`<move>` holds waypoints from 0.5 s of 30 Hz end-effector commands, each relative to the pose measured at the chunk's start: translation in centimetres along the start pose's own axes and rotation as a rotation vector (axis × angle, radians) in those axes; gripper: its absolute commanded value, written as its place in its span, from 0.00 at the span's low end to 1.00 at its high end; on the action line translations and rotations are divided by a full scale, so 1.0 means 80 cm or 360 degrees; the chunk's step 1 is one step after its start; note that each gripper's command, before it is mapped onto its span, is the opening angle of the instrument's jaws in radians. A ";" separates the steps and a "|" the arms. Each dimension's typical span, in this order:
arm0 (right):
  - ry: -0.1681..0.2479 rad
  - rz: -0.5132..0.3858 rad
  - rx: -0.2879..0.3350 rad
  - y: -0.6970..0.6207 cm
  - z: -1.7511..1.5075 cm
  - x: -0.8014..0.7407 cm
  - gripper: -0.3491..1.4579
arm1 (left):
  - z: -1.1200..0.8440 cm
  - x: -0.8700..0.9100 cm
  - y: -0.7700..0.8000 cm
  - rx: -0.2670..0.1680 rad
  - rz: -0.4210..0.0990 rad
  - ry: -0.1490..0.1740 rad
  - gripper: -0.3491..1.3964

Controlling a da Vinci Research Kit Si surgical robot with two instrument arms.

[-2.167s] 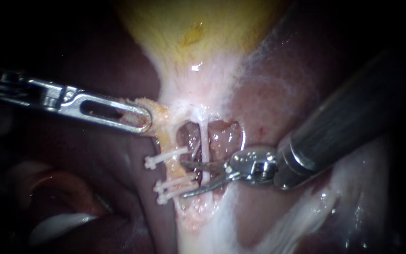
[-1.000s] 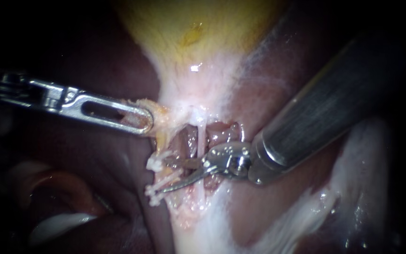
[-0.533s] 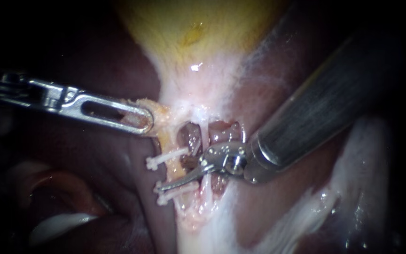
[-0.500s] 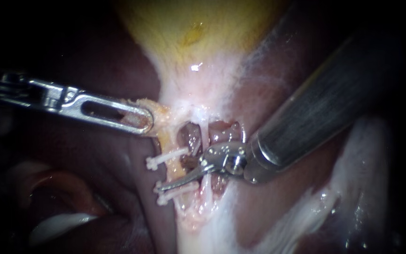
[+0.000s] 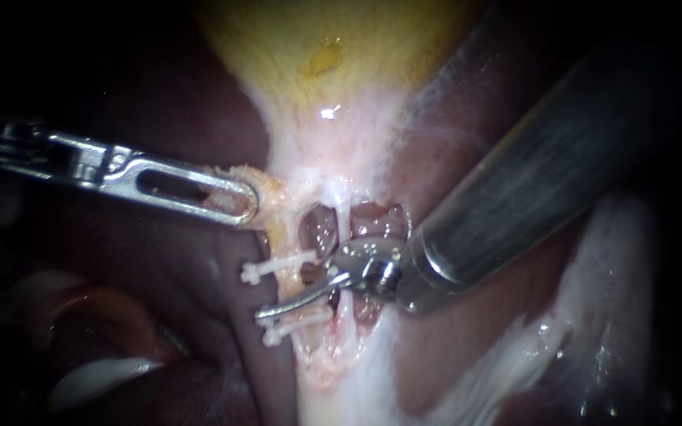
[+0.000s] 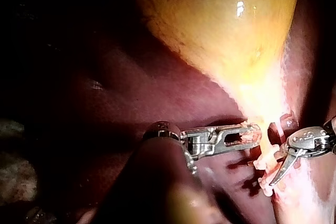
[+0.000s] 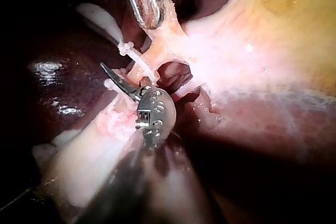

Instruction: Go to the cutting position left tube

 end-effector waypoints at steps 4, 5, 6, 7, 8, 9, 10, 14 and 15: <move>0.0040 0.0018 0.0039 0.0004 0.0008 0.0005 0.82 | 0.0001 0.0000 0.0001 -0.0001 0.0000 0.0000 0.00; 0.0043 0.0017 0.0043 0.0006 0.0010 0.0006 0.82 | 0.0002 0.0000 0.0001 -0.0001 0.0000 -0.0001 0.00; 0.0047 0.0016 0.0045 0.0007 0.0011 0.0007 0.82 | 0.0002 0.0000 0.0001 -0.0001 0.0000 -0.0001 0.00; 0.0051 0.0016 0.0047 0.0008 0.0013 0.0007 0.82 | 0.0002 0.0000 0.0000 -0.0001 0.0000 -0.0001 0.00; 0.0055 0.0025 0.0048 0.0008 0.0014 0.0007 0.82 | 0.0002 0.0000 0.0000 0.0002 -0.0001 0.0003 0.00; 0.0063 0.0023 0.0051 0.0009 0.0016 0.0007 0.82 | 0.0002 0.0000 0.0000 0.0002 -0.0001 0.0002 0.00; 0.0067 0.0022 0.0052 0.0010 0.0018 0.0007 0.81 | 0.0003 0.0000 0.0000 0.0001 -0.0001 0.0002 0.00; 0.0097 0.0021 0.0039 0.0015 0.0027 0.0010 0.82 | 0.0004 -0.0001 0.0000 0.0001 -0.0001 0.0002 0.00; 0.0102 0.0030 0.0040 0.0016 0.0029 0.0011 0.82 | 0.0004 -0.0001 0.0000 0.0001 -0.0001 0.0002 0.00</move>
